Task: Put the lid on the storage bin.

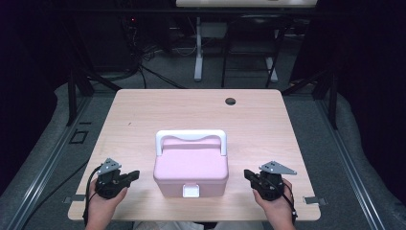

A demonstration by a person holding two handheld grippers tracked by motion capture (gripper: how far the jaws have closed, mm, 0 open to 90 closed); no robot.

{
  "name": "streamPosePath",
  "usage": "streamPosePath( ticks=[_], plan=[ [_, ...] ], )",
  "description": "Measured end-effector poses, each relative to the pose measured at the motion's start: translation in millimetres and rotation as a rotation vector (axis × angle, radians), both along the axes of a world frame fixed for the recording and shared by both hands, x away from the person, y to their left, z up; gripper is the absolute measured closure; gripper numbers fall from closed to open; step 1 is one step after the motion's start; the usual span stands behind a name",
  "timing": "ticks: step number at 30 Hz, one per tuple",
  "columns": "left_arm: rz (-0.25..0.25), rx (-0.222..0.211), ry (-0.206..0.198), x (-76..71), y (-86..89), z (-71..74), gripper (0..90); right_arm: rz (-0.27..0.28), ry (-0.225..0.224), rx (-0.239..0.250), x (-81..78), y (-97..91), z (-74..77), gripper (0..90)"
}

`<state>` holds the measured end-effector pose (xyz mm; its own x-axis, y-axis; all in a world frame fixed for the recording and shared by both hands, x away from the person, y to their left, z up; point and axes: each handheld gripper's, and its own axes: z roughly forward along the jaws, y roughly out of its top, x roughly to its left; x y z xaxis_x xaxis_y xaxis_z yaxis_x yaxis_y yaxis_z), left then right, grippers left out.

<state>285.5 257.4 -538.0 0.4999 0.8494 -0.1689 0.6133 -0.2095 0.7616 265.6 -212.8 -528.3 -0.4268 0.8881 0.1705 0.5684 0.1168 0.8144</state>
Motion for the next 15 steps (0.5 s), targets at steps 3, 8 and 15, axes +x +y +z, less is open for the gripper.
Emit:
streamPosePath(
  ticks=[3, 8, 15],
  plan=[
    [-0.006, -0.001, 0.007, 0.1, -0.8, -0.8, 89.7, 0.004, 0.003, 0.003, 0.2, 0.8, -1.4, 90.0],
    [-0.006, 0.003, 0.012, 0.7, -2.7, -4.1, 89.2, 0.013, 0.007, -0.006, 0.6, 3.3, -3.5, 90.0],
    [0.007, -0.008, -0.002, 2.1, -2.5, -7.3, 71.4, 0.016, 0.007, 0.005, 2.6, 3.2, -7.3, 79.1]
  ],
)
